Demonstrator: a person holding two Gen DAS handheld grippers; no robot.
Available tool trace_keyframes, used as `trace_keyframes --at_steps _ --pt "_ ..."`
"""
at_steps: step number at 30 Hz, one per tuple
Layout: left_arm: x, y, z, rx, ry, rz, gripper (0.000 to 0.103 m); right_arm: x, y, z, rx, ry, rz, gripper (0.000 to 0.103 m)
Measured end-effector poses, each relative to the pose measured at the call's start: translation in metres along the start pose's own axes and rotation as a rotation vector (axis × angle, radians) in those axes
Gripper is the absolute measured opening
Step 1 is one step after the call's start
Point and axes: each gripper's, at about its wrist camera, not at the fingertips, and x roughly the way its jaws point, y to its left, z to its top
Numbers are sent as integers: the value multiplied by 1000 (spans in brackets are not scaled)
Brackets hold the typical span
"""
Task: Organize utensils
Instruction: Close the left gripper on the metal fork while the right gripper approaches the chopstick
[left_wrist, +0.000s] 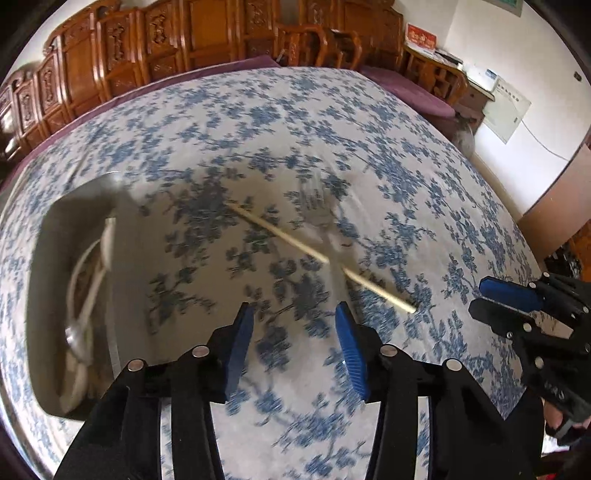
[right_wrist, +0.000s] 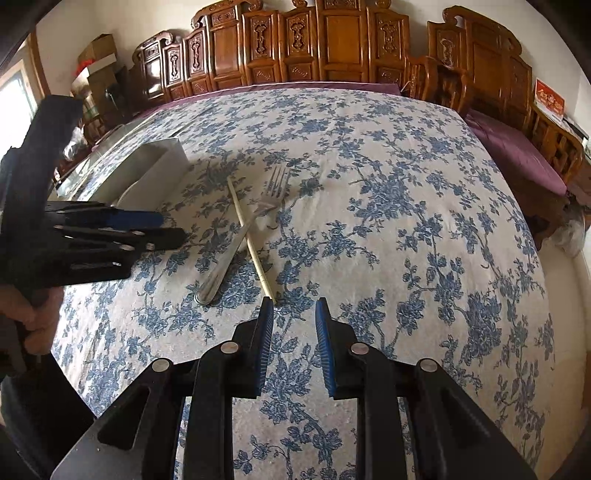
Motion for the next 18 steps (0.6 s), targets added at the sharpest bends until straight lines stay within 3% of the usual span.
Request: trace_keyframes --at_steps 7,10,18 --pt "25 -20 14 25 31 -9 33 0 -6 -7 16 5 -3 26" --pt "39 -23 18 32 65 15 22 -1 -10 -9 24 7 -8 26" --pt "52 -30 23 65 80 49 22 -2 -15 -9 38 5 -16 26"
